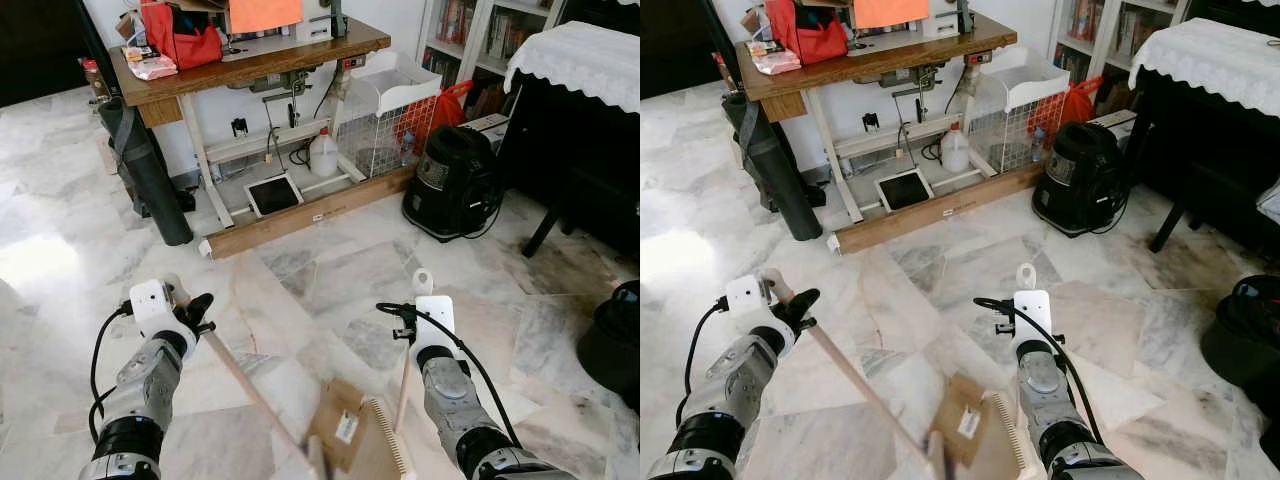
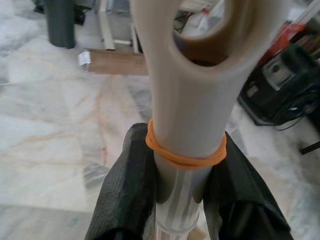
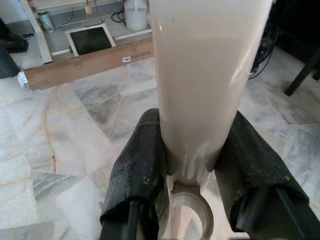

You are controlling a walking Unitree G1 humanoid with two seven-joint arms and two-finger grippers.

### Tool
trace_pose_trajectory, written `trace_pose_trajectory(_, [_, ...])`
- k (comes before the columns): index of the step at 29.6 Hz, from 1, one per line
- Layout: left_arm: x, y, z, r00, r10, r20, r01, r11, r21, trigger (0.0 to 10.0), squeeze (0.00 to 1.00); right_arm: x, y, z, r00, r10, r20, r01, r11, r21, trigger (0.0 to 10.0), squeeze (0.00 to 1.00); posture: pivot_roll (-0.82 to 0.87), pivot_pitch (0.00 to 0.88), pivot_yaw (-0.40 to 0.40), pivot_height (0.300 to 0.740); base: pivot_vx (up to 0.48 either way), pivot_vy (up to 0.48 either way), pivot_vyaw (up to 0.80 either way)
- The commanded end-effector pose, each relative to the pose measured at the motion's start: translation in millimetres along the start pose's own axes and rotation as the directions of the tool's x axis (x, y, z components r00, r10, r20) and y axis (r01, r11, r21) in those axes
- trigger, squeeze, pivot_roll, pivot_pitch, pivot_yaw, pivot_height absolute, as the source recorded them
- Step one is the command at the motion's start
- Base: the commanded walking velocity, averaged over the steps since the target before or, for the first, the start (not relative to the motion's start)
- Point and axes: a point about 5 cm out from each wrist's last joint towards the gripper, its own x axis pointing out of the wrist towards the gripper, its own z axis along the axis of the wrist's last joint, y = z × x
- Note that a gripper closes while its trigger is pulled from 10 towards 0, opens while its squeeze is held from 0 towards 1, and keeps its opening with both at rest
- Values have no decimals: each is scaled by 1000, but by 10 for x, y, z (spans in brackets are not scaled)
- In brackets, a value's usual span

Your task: Sweep floor

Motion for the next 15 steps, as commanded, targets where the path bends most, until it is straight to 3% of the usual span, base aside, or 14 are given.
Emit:
trace_pose_trajectory(1, [33,-74,146,998,-37,50,38,999,-22,10000,0,13,4,29,1000,2,8,-2,1000,-7,10000,0,75,3,34,740,0,0,0])
trace_pose_trajectory(7, [34,-104,168,997,-58,47,59,998,-11,10000,0,17,3,37,1000,0,11,0,1000,-9,10000,0,77,1,34,740,0,0,0])
trace_pose_trajectory(12, [8,-121,255,994,-70,81,62,994,91,10000,0,17,-3,32,1000,-2,7,2,1000,-13,10000,0,81,0,34,740,0,0,0])
trace_pose_trajectory(15, [-32,-168,495,976,-96,194,67,986,151,10000,0,16,3,30,1000,-2,5,2,1000,-15,10000,0,80,0,36,740,0,0,0])
